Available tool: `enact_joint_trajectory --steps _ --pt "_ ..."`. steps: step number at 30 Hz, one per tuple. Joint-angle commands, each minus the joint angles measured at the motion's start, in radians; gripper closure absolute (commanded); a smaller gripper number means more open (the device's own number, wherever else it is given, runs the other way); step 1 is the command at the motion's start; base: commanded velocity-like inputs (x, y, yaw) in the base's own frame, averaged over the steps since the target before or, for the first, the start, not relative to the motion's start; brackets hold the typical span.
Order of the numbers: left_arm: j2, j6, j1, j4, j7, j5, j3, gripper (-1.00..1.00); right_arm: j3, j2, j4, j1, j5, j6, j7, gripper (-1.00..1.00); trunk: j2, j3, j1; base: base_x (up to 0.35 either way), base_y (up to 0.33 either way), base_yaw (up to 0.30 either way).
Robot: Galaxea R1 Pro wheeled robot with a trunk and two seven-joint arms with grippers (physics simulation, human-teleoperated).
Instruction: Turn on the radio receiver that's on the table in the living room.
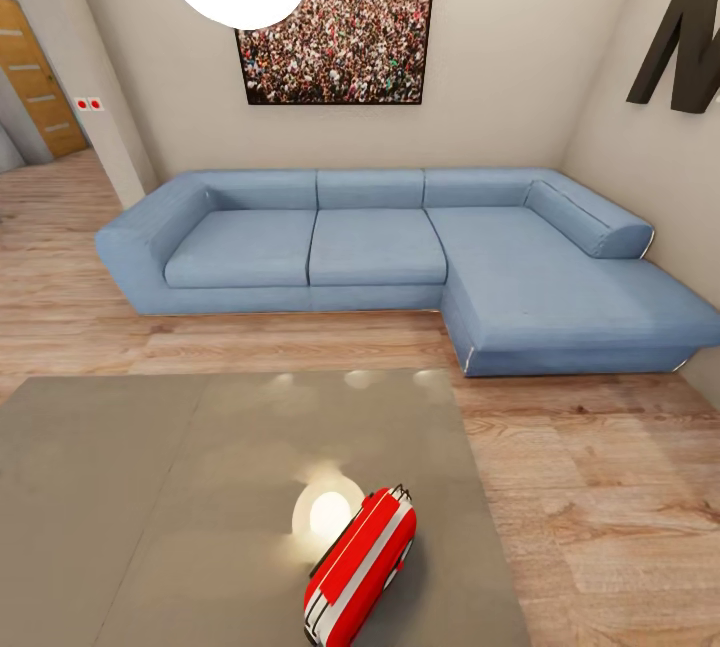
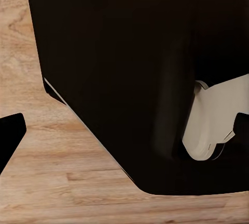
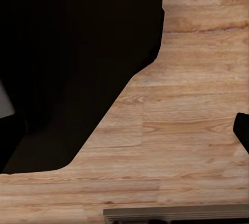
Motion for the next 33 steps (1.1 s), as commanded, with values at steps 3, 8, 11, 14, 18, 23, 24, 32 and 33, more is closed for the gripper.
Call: enact_joint_trajectory --steps 3,8,11,14,18,23,24,32,33 --pt "0.0 0.0 0.0 0.0 0.0 0.0 0.0 -1.0 0.0 0.0 0.0 0.0 0.0 0.0 0.0 -1.0 0.0 0.0 0.0 0.0 0.0 0.0" --pt "0.0 0.0 0.0 0.0 0.0 0.0 0.0 -1.0 0.0 0.0 0.0 0.0 0.0 0.0 0.001 -1.0 0.0 0.0 0.0 0.0 0.0 0.0" --pt "0.0 0.0 0.0 0.0 0.0 0.0 0.0 -1.0 -0.001 0.0 0.0 0.0 -0.003 0.0 0.001 -1.0 0.0 0.0 0.0 0.0 0.0 0.0" --pt "0.0 0.0 0.0 0.0 0.001 0.0 0.0 -1.0 0.0 0.0 0.0 0.0 -0.003 0.0 0.001 -1.0 0.0 0.0 0.0 0.0 0.0 0.0" --pt "0.0 0.0 0.0 0.0 0.001 0.0 0.0 -1.0 0.0 0.0 0.0 0.0 -0.003 0.0 0.001 -1.0 0.0 0.0 0.0 0.0 0.0 0.0" --pt "-0.001 0.002 0.0 0.0 0.006 0.001 0.0 -1.0 0.0 0.0 0.0 0.0 -0.002 -0.001 0.0 -1.0 0.0 0.0 0.0 0.0 0.0 0.0" --pt "-0.001 0.002 0.0 0.0 0.006 0.001 0.0 -1.0 0.0 0.0 0.0 0.0 -0.002 -0.002 0.0 -1.0 0.0 0.0 0.0 0.0 0.0 0.0" --pt "0.002 0.001 0.0 -0.004 0.01 -0.006 -0.005 -1.0 0.001 -0.007 -0.009 0.0 0.0 -0.004 -0.014 -1.0 0.0 0.0 0.0 0.0 0.0 0.0" --pt "0.004 0.001 0.0 -0.006 0.011 -0.006 -0.005 -1.0 0.001 -0.008 -0.014 0.0 0.0 -0.004 -0.015 -1.0 0.0 0.0 0.0 0.0 0.0 0.0"
